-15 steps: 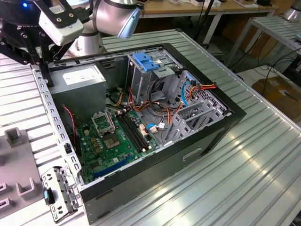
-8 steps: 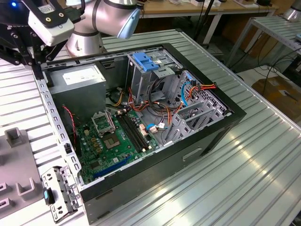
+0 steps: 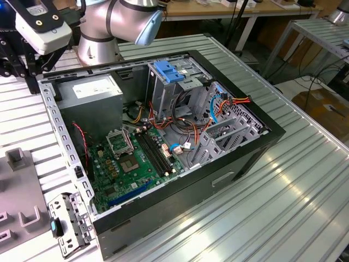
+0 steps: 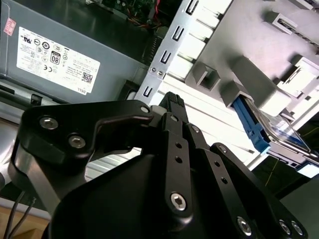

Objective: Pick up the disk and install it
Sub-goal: 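Reach for the disk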

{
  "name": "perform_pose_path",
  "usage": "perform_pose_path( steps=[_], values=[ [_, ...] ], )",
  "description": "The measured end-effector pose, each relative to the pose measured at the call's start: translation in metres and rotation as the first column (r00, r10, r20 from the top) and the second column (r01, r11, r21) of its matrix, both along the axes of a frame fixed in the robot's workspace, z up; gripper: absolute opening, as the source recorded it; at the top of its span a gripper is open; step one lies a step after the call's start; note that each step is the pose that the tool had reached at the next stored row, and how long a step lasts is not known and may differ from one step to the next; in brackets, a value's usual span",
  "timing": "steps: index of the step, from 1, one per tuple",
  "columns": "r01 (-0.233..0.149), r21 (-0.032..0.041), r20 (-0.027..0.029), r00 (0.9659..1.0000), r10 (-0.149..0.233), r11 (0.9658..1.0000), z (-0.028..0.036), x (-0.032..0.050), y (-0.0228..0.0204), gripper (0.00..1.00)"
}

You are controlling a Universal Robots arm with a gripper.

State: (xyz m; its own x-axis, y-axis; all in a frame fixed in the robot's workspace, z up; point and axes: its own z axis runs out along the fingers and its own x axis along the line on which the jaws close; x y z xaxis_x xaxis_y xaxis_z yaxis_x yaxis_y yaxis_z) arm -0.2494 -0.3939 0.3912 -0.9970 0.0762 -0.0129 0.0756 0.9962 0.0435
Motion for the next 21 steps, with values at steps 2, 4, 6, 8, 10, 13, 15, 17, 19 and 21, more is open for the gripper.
perform_pose_path(
  steps=[2, 4, 6, 8, 10, 13, 15, 17, 19, 21],
  values=[
    [0.000, 0.0000, 0.0000, 1.0000, 0.000, 1.0000, 0.0000, -0.0039, 0.0004, 0.11],
    [0.000, 0.0001, 0.0000, 1.0000, 0.000, 1.0000, -0.0001, -0.0101, 0.0010, 0.11],
    [0.000, 0.0000, 0.0000, 1.0000, 0.000, 1.0000, -0.0002, -0.0161, 0.0015, 0.11],
    [0.000, 0.0001, 0.0000, 1.0000, 0.000, 1.0000, -0.0003, -0.0201, 0.0017, 0.11],
    [0.000, 0.0000, 0.0000, 1.0000, 0.000, 1.0000, -0.0003, -0.0241, 0.0020, 0.11],
    [0.000, 0.0000, -0.0002, 1.0000, 0.000, 1.0000, -0.0004, -0.0302, 0.0023, 0.11],
    [0.000, 0.0000, -0.0003, 1.0000, 0.000, 1.0000, -0.0005, -0.0353, 0.0026, 0.11],
    [0.000, 0.0000, -0.0005, 1.0000, 0.000, 1.0000, -0.0005, -0.0394, 0.0028, 0.11],
    [0.000, 0.0000, -0.0005, 1.0000, 0.000, 1.0000, -0.0006, -0.0434, 0.0030, 0.11],
    [0.000, 0.0000, -0.0006, 1.0000, 0.000, 1.0000, -0.0007, -0.0487, 0.0033, 0.11]
  ],
)
